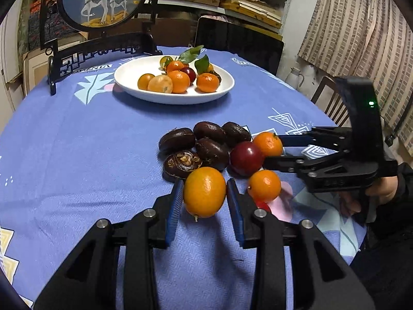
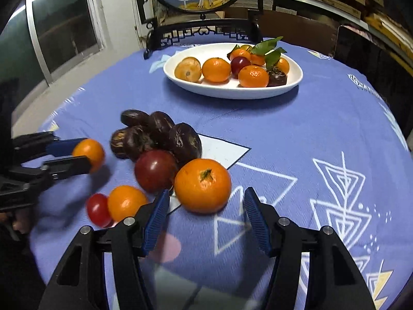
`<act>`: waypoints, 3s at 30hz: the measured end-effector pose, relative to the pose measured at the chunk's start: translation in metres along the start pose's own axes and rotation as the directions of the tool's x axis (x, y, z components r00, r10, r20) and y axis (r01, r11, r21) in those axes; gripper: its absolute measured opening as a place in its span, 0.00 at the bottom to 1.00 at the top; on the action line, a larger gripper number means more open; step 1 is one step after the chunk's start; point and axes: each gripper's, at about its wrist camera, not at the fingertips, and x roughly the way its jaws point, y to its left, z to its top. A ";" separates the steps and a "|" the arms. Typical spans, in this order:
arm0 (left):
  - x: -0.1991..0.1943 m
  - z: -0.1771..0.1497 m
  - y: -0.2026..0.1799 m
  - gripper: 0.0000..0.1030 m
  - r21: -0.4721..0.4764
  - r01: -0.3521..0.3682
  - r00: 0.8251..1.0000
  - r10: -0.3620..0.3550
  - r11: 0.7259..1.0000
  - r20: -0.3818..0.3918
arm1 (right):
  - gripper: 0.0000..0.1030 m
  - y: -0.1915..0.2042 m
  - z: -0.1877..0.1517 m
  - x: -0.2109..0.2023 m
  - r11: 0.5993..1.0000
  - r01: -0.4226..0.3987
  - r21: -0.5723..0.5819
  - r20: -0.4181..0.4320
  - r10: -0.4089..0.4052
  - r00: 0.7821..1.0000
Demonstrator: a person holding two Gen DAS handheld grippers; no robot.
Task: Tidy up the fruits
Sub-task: 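Grasp a small orange fruit with the left tool while the right tool grasps a tangerine, then carry both fruits onto the white plate and open both tools, then grasp a red cherry tomato with the left tool while the right tool grasps an orange fruit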
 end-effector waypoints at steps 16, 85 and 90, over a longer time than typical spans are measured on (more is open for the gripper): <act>-0.012 0.027 0.003 0.33 0.009 -0.017 0.998 0.017 1.000 0.062 | 0.43 -0.043 0.007 -0.056 0.966 -0.189 0.175 0.175 0.158 0.972; -0.031 -0.024 -0.025 0.30 0.122 -0.027 0.998 0.034 0.992 -0.060 | 0.51 0.039 -0.013 -0.014 0.979 -0.198 0.044 -0.001 0.198 0.980; -0.033 -0.023 -0.021 0.30 0.111 -0.029 0.998 0.034 0.993 -0.052 | 0.36 0.043 -0.008 -0.001 0.982 -0.180 0.049 -0.027 0.182 0.983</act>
